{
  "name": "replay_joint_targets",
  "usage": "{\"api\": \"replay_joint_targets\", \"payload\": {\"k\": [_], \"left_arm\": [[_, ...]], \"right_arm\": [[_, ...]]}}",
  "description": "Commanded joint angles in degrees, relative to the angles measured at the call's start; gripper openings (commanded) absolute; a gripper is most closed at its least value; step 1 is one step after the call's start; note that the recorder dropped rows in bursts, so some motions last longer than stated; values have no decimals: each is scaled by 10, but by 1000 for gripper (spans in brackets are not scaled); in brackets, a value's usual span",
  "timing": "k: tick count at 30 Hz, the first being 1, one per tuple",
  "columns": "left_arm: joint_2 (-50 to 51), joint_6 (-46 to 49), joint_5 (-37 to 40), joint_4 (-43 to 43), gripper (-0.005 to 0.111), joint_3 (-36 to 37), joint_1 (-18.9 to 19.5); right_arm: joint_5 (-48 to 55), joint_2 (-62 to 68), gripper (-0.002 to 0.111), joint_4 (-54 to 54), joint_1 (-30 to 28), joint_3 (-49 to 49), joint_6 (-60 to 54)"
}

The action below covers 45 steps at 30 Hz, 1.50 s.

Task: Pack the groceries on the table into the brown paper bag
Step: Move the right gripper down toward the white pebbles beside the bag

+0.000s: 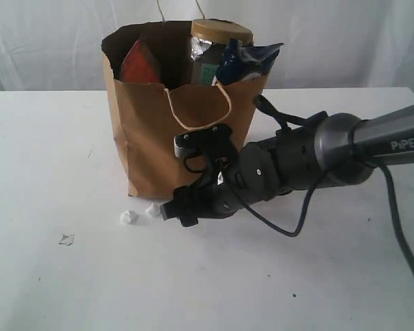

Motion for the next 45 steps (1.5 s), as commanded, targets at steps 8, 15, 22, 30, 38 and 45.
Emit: {"api": "replay_joint_targets", "payload": {"k": [8, 15, 22, 30, 38, 45], "left_arm": [[-2, -1, -6, -5, 0, 2, 1], [-2, -1, -6, -5, 0, 2, 1], [-2, -1, -6, -5, 0, 2, 1], [-2, -1, -6, -5, 0, 2, 1], [-2, -1, -6, -5, 0, 2, 1], [-2, -1, -6, -5, 0, 2, 1]], "right_arm": [[-4, 25, 65, 5, 1, -7, -2], [-4, 47, 43, 5, 1, -14, -2], [12, 39, 0, 4, 1, -14, -2], [9, -73, 0, -3, -4, 87, -6], [2, -159, 0, -3, -5, 164, -6], [-36, -165, 1, 0, -5, 146, -6]]}}
